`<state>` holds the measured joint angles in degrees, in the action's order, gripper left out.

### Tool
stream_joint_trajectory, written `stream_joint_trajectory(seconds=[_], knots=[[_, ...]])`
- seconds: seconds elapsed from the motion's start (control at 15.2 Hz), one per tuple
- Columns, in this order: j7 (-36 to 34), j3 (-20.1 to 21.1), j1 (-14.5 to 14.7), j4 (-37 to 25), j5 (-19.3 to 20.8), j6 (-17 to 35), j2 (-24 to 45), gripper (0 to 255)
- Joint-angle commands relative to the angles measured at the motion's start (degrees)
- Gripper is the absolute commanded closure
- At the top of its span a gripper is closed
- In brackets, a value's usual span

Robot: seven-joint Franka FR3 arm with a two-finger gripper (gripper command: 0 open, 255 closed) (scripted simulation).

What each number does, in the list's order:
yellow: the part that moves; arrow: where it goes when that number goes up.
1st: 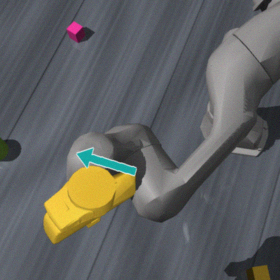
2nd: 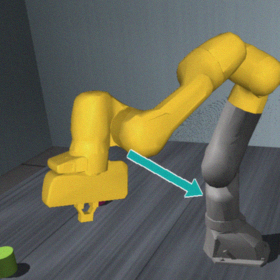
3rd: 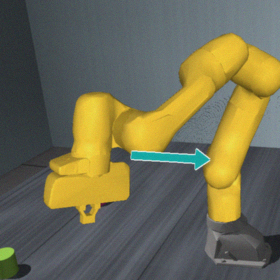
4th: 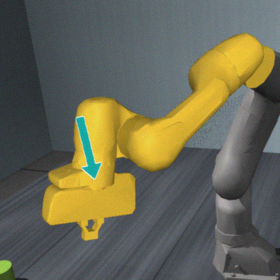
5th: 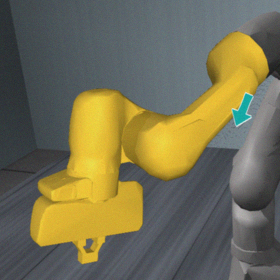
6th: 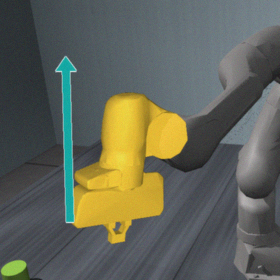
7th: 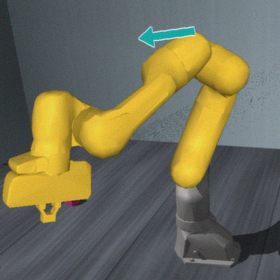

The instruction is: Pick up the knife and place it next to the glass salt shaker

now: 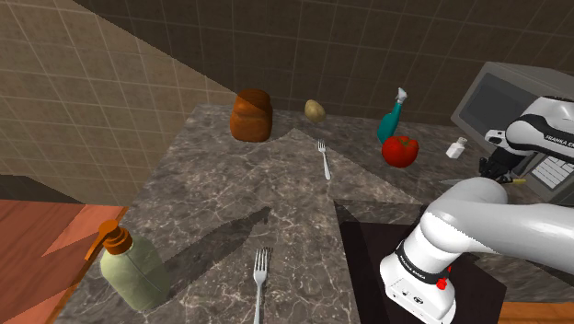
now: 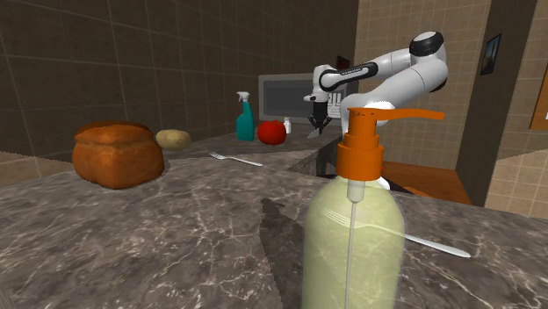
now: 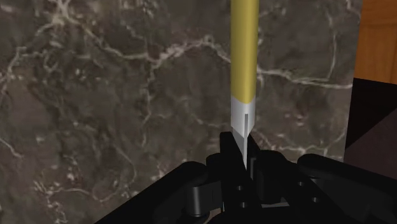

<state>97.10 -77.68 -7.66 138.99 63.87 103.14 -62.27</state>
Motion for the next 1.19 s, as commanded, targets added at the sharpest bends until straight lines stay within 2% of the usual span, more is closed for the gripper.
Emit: stream_joint_trajectory(seconds=[0.0, 0.33, 0.59, 1.12], knots=[[0.0, 0.0, 0.0, 0.0, 0.0, 0.0, 0.0, 0], [0.0, 0.0, 0.0, 0.0, 0.0, 0.0, 0.0, 0], [1.44, 6.67, -1.12, -2.78, -5.23, -4.96, 0.38, 0], [1.43, 6.67, -1.11, -2.79, -5.22, -4.98, 0.36, 0]])
